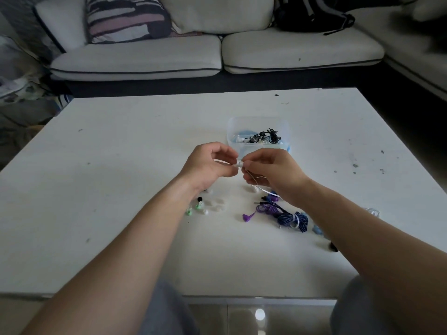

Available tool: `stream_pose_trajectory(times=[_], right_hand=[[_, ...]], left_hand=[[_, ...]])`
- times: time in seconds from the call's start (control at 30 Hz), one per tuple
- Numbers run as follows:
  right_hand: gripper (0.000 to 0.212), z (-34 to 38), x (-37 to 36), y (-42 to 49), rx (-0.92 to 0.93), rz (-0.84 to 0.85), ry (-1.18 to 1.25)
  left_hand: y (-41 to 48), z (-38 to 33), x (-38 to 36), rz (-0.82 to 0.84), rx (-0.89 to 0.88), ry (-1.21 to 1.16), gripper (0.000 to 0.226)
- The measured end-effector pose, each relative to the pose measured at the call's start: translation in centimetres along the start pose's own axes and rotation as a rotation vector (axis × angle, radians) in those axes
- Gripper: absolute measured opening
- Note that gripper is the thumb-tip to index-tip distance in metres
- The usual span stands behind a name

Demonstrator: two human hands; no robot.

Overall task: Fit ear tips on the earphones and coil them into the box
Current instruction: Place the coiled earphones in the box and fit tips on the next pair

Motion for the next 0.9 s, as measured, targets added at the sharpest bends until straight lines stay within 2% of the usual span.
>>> stream_pose_trajectory(times=[0.27, 0.43, 0.9], right_hand=[[0.011, 0.26, 0.37, 0.22, 0.026, -0.021, -0.006], [0.002, 0.4, 0.23, 0.16, 0.046, -0.023, -0.043], [0.006, 0.64, 0.47, 0.18, 0.068, -0.043, -0.041]], left_hand=[[0.0, -0.42, -0.09, -0.016, -0.036, 0.029, 0.032], [-0.29, -0.95, -0.43, 0.006, -0.052, -0.009, 0.034], [-0.05, -0.75, -0.59, 0.003, -0.058, -0.032, 0.034]])
Point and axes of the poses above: each hand's wrist, its own y-axis towards the middle knuckle, its own x-axis out of the back of the hand, z = x × y, the point moved 8 cm from there along y, towards the middle knuckle, and after that the axes turned 15 degrees about -z, right-handed, at the moved point
